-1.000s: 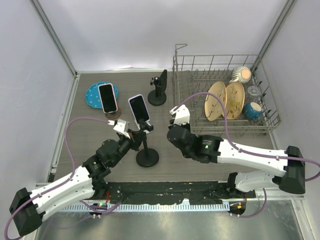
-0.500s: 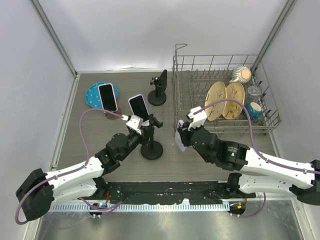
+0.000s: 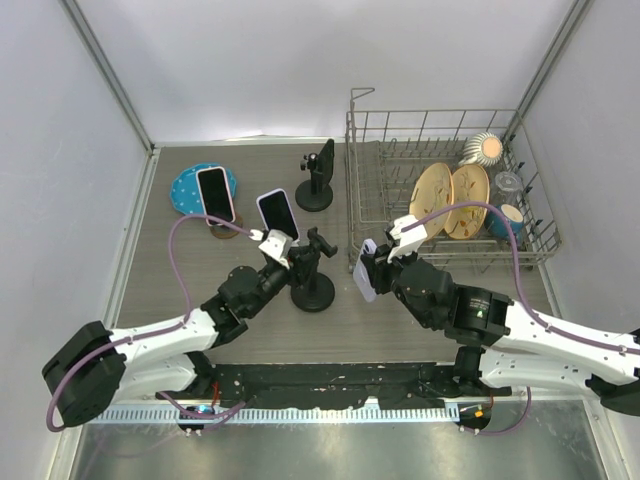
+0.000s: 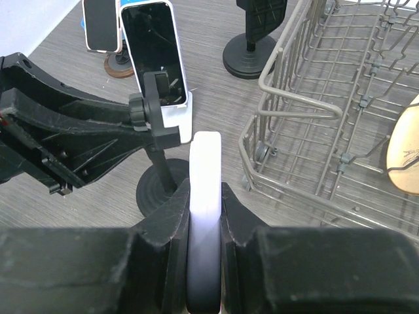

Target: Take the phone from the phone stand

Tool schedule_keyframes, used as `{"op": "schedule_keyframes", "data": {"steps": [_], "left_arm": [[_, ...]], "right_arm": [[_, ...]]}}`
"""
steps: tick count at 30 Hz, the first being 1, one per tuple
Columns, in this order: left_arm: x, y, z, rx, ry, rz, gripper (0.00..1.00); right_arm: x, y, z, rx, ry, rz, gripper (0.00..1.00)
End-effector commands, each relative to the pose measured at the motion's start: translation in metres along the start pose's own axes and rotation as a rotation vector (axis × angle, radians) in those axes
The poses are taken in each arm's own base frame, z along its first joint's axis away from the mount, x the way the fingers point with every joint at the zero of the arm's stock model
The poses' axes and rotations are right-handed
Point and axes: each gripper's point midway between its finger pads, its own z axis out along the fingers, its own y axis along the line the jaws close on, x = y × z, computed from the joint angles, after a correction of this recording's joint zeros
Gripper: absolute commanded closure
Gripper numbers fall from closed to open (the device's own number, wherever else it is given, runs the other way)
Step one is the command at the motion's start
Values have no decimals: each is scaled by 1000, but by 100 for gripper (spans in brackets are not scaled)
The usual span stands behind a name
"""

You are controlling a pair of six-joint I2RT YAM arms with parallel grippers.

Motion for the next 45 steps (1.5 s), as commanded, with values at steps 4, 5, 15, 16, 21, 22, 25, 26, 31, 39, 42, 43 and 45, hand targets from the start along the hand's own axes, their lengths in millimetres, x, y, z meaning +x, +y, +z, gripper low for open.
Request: {"op": "schedule_keyframes", "data": {"steps": [4, 5, 15, 16, 21, 22, 25, 26, 31, 39, 42, 43, 45], "left_arm": [[-30, 5, -16, -44, -70, -22, 49], [-39, 9, -21, -67, -88, -29, 41], [-92, 7, -56, -93, -61, -92, 8], [-89, 5, -57, -90, -31, -88, 6], [-125, -17, -53, -30, -18, -58, 0], [-122, -21, -52, -24, 8, -42, 0], [-138, -33, -49, -2, -11, 9, 0], [-138, -32, -46, -15, -6, 40, 0], [-159, -54, -42, 7, -29, 138, 0], [-165, -73, -28, -42, -66, 287, 0], [-160, -69, -20, -105, -90, 306, 0], [-155, -65, -18, -128, -88, 335, 0], [-161, -61, -13, -174, -130, 325, 0]], "right_arm": [[-35, 9, -6, -33, -91, 82, 99], [-35, 9, -6, -32, -89, 86, 99], [-68, 18, -16, -43, -72, 152, 99], [-72, 19, -16, -38, -72, 157, 99], [-100, 27, -5, 45, -61, 200, 99], [-105, 24, -3, 81, -71, 219, 99], [-121, 26, 8, 156, -91, 233, 99], [-123, 29, 13, 172, -90, 248, 99], [-145, 29, 41, 234, -109, 301, 99], [-165, 35, 57, 217, -144, 390, 99], [-169, 33, 55, 215, -161, 423, 99], [-171, 34, 54, 208, -164, 429, 99], [-171, 34, 51, 195, -175, 452, 99]]}}
